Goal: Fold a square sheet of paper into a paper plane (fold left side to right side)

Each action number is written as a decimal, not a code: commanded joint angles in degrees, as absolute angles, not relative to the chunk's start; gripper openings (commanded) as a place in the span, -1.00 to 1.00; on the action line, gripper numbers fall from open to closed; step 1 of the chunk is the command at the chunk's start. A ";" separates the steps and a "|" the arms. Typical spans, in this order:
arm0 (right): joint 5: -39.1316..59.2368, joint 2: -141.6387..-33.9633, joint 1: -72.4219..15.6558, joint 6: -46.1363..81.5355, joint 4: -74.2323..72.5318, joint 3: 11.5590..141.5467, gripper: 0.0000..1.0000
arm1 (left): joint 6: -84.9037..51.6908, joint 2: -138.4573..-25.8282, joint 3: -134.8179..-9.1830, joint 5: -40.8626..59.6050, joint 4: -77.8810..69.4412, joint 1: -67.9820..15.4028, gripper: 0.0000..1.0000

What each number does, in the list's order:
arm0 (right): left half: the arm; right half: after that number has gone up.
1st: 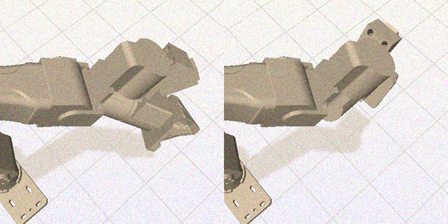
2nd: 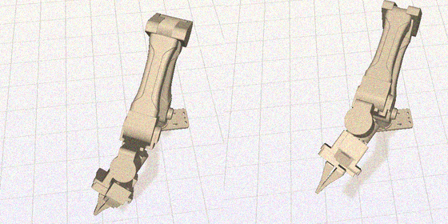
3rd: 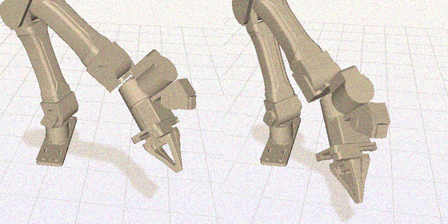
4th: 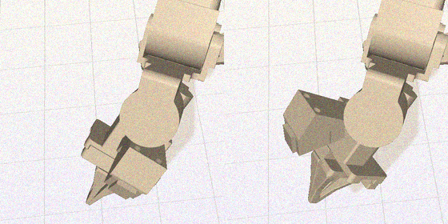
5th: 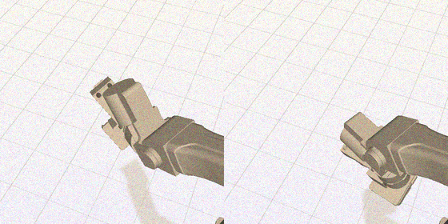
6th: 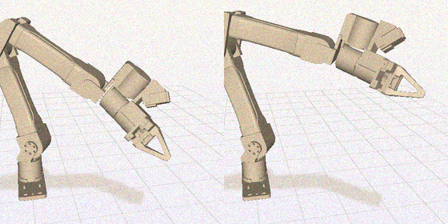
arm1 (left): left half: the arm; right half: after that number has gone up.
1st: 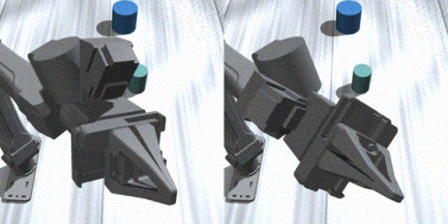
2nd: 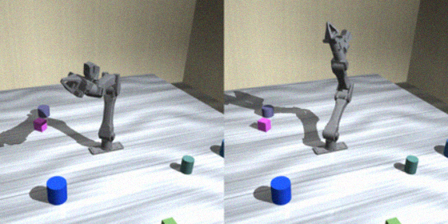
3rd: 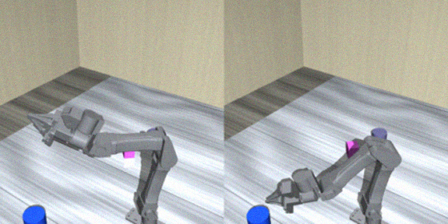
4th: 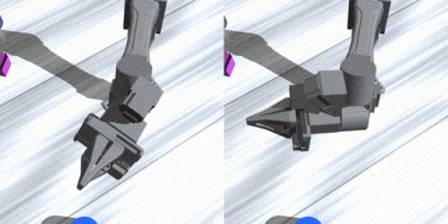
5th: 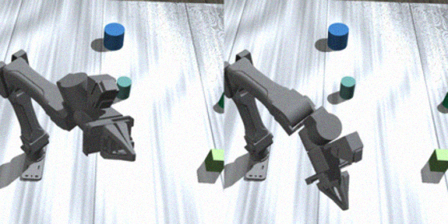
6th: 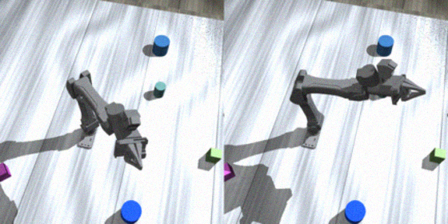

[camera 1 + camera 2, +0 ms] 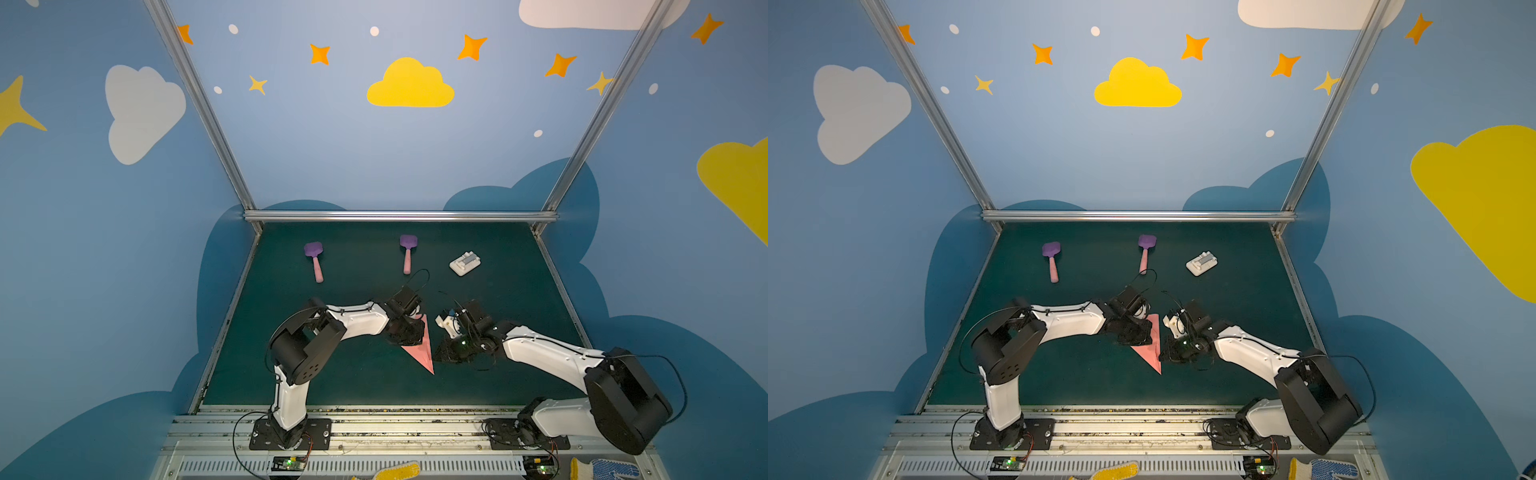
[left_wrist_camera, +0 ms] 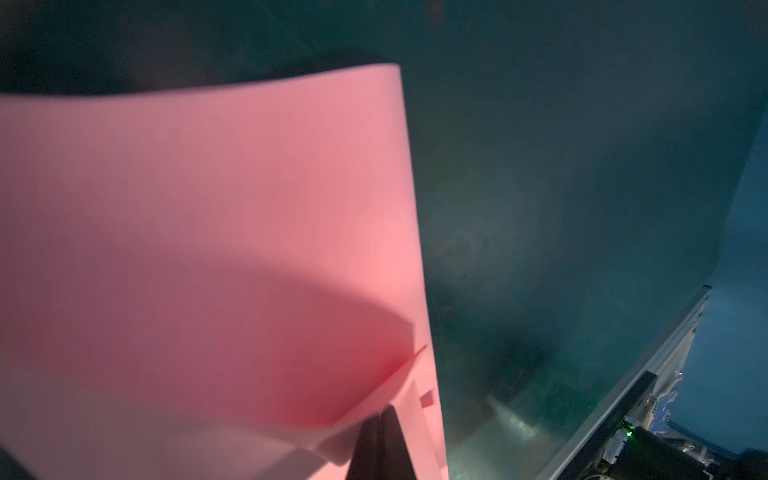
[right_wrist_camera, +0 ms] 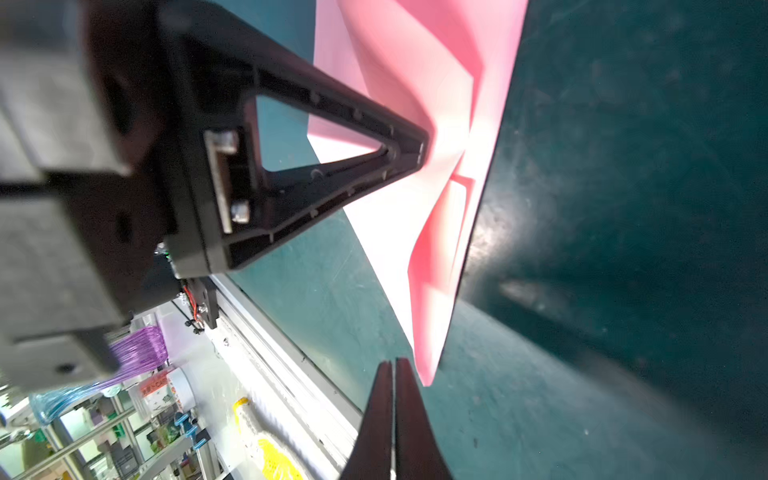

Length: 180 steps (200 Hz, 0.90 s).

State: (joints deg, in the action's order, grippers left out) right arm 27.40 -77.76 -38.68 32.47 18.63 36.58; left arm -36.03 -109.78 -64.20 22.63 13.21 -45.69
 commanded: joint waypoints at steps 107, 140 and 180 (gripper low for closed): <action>23.89 -85.77 -42.96 34.52 15.53 40.25 -1.00 | -37.53 -113.60 -66.06 20.81 18.36 -45.55 -0.92; 23.26 -86.75 -42.95 34.29 15.33 39.73 -1.00 | -37.14 -113.73 -66.16 20.75 18.72 -45.41 -0.92; 22.75 -87.01 -42.03 33.42 15.60 39.20 -1.00 | -37.00 -113.64 -65.93 20.75 18.80 -45.40 -0.92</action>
State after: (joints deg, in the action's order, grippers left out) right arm 23.79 -86.35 -42.57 34.33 15.59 39.29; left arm -37.76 -111.11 -66.54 23.24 16.01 -45.58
